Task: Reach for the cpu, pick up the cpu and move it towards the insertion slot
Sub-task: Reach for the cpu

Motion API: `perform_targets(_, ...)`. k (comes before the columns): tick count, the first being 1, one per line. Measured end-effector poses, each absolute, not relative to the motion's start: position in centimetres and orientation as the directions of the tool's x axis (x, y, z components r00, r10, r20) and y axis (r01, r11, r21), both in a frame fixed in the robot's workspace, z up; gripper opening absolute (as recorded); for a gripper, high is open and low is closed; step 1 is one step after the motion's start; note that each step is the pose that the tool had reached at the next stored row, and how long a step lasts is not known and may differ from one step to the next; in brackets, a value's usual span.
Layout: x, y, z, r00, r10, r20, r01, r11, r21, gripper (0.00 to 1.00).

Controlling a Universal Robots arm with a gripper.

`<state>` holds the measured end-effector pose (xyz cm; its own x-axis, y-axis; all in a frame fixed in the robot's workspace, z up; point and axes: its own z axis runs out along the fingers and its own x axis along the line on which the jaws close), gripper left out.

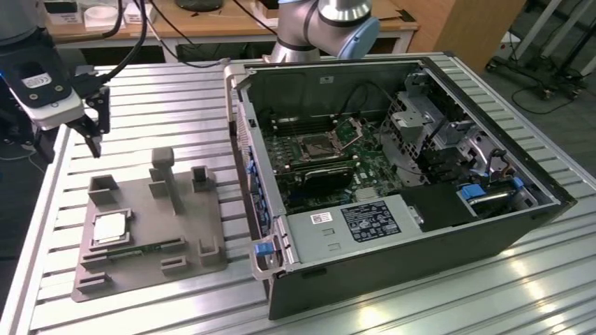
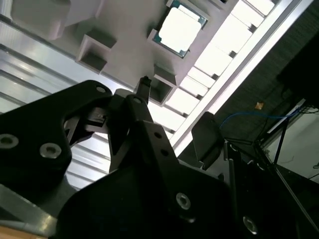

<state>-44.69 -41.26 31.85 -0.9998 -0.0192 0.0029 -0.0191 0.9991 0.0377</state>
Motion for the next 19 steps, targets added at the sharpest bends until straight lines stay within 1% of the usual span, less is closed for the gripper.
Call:
perform_targets(12, -44.78, -41.27, 31.73, -1.0, -0.019, 0.003, -0.019, 0.999, 0.036, 0.61)
perform_targets(19, -44.88, -41.59, 31.1, -1.0, -0.019, 0.003, -0.019, 0.999, 0.036, 0.61)
